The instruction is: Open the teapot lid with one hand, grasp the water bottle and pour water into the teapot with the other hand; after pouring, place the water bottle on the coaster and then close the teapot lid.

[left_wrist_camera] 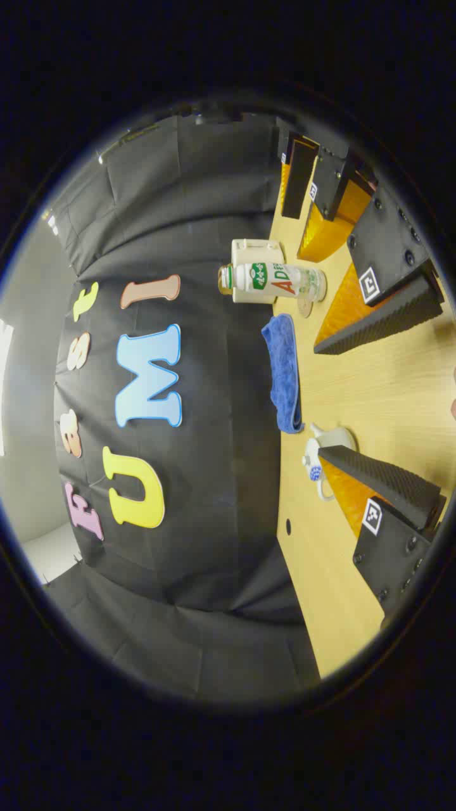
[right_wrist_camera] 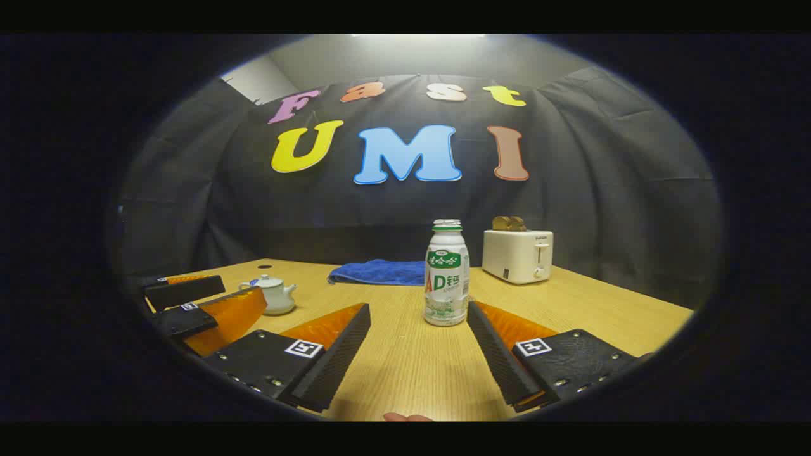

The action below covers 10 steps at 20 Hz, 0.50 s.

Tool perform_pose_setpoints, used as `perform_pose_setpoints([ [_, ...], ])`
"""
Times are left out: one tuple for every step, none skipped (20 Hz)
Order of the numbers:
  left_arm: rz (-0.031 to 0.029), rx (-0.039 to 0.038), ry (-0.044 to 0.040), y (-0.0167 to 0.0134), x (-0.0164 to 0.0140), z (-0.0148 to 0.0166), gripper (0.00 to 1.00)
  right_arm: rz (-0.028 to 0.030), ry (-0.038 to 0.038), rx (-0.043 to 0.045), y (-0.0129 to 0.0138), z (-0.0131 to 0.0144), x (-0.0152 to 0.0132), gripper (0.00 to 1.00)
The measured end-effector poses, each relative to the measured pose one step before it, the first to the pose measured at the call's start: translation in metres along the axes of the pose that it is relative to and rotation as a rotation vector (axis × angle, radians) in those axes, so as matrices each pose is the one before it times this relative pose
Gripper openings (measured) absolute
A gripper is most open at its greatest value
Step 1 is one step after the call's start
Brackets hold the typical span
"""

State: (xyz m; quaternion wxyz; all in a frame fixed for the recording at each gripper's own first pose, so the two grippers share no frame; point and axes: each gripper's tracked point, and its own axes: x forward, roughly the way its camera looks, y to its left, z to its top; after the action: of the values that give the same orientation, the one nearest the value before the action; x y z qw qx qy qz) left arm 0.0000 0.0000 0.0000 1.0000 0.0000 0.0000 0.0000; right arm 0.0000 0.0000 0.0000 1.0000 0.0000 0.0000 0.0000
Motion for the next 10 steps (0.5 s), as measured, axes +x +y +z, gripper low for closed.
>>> perform_pose_setpoints([
  [0.00195, -0.00086, 0.00247, -0.0001, -0.0003, 0.00092, 1.0, 0.0026, -0.00272, -0.00117, 0.00005, 0.00101, -0.00035, 0.95],
  [-0.0001, 0.00154, -0.00172, -0.00085, -0.00049, -0.00143, 1.0, 0.00391, 0.00055, 0.00016, -0.00003, -0.00063, 0.00003, 0.95],
  [0.00039, -0.00101, 0.00144, -0.0002, 0.00063, 0.00078, 1.0, 0.00517, 0.00067, 0.00141, 0.00113, 0.00003, -0.00023, 0.95],
  [-0.0003, 0.00064, -0.001, 0.00058, -0.00107, 0.00005, 1.0, 0.00102, -0.00048, 0.00054, 0.00002, 0.00024, 0.00049, 0.95],
  [0.00181, -0.00003, 0.00028, 0.00049, -0.00039, 0.00036, 1.0, 0.00115, 0.00113, -0.00171, 0.00012, 0.00013, -0.00012, 0.95],
  [0.01932, 0.00048, 0.00038, 0.00431, -0.00007, -0.00074, 1.0, 0.00879, 0.00201, -0.00121, 0.00204, -0.00082, -0.00025, 0.95],
  [0.01857, -0.00014, 0.00006, 0.00542, -0.00099, 0.00021, 1.0, 0.00893, 0.00233, 0.00073, 0.00173, 0.00043, -0.00037, 0.95],
  [0.00168, 0.00027, 0.00281, 0.00011, -0.00118, -0.00086, 1.0, 0.01323, 0.00032, 0.00865, 0.00233, 0.00177, -0.0009, 0.95],
  [-0.01573, -0.00522, 0.00635, -0.00321, -0.00042, -0.00027, 1.0, 0.01103, -0.00882, 0.00787, 0.00248, 0.00542, -0.00029, 0.95],
  [-0.01582, -0.00509, 0.00627, -0.00402, 0.0011, -0.001, 1.0, 0.00449, -0.00824, 0.00278, 0.00078, 0.00515, 0.00025, 0.95],
])
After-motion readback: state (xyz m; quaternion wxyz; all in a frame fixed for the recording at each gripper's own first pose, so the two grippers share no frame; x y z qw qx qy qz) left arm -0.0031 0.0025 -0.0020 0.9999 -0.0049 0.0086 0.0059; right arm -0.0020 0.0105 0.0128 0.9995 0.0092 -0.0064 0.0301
